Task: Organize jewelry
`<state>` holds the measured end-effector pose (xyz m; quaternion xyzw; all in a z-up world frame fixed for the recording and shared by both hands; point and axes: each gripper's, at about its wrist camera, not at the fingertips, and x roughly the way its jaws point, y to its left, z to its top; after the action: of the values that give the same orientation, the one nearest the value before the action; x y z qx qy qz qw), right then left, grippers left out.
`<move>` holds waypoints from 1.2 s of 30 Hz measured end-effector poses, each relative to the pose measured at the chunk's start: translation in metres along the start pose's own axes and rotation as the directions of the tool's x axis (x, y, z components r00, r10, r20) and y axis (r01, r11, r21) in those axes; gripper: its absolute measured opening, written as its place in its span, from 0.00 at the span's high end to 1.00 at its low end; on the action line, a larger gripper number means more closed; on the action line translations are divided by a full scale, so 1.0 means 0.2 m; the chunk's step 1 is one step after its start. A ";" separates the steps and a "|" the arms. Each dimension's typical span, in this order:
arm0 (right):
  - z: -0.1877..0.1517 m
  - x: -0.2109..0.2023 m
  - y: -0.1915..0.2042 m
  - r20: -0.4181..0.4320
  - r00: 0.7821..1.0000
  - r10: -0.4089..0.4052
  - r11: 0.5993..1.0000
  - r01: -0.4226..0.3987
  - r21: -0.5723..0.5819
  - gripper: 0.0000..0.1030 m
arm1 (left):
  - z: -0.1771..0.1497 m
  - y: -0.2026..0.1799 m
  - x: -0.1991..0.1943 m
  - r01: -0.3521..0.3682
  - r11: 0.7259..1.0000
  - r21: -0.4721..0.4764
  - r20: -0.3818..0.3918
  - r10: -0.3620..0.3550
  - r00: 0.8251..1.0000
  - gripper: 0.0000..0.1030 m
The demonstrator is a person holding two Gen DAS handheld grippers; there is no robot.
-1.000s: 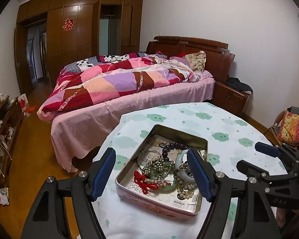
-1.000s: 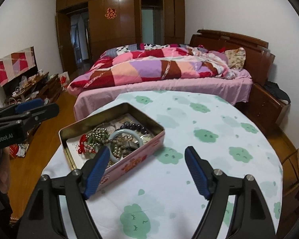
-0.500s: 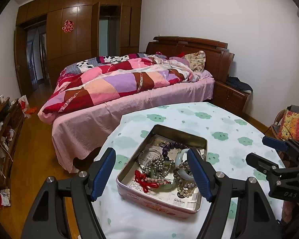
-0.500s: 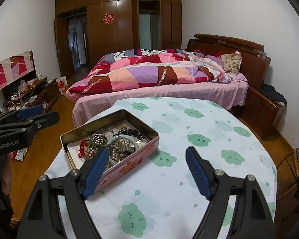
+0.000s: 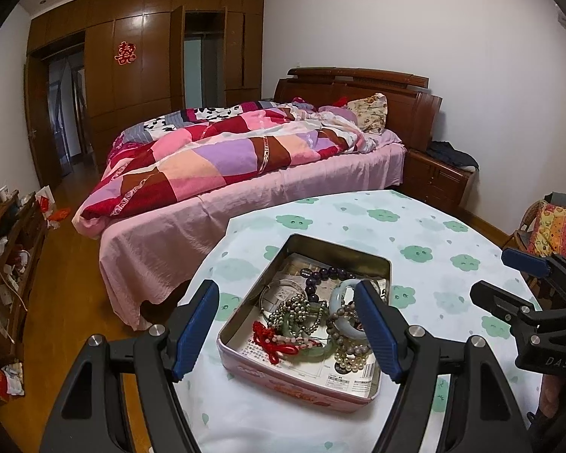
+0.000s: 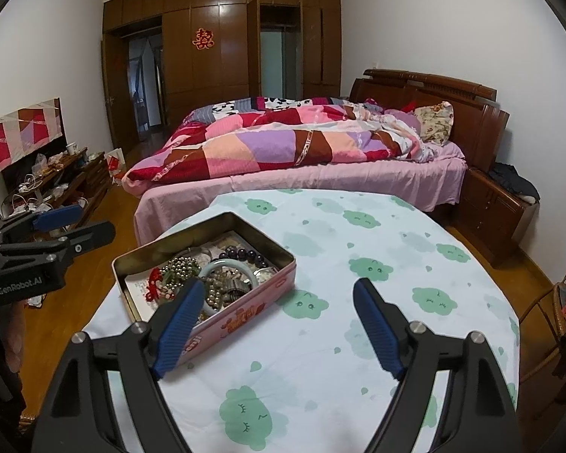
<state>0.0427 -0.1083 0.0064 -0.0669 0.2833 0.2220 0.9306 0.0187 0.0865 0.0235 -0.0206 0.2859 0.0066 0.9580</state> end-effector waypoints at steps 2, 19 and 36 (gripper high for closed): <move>0.00 0.00 0.00 -0.002 1.000 -0.001 1.000 0.001 -0.002 0.19 | 0.00 0.00 0.00 0.000 1.000 0.004 -0.001 0.000 1.000 0.28; 0.00 0.00 0.00 -0.002 1.000 -0.001 1.000 0.001 -0.001 0.18 | 0.00 0.00 0.03 -0.024 1.000 0.002 -0.018 0.024 1.000 0.21; -0.04 0.02 0.02 -0.012 1.000 0.003 1.000 -0.003 0.000 0.18 | -0.02 -0.03 0.04 -0.071 0.996 0.054 0.007 0.071 0.997 0.14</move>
<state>0.0395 -0.1060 -0.0019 -0.0677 0.2889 0.2229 0.9286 0.0226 0.0802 0.0161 0.0158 0.2839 0.0327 0.9582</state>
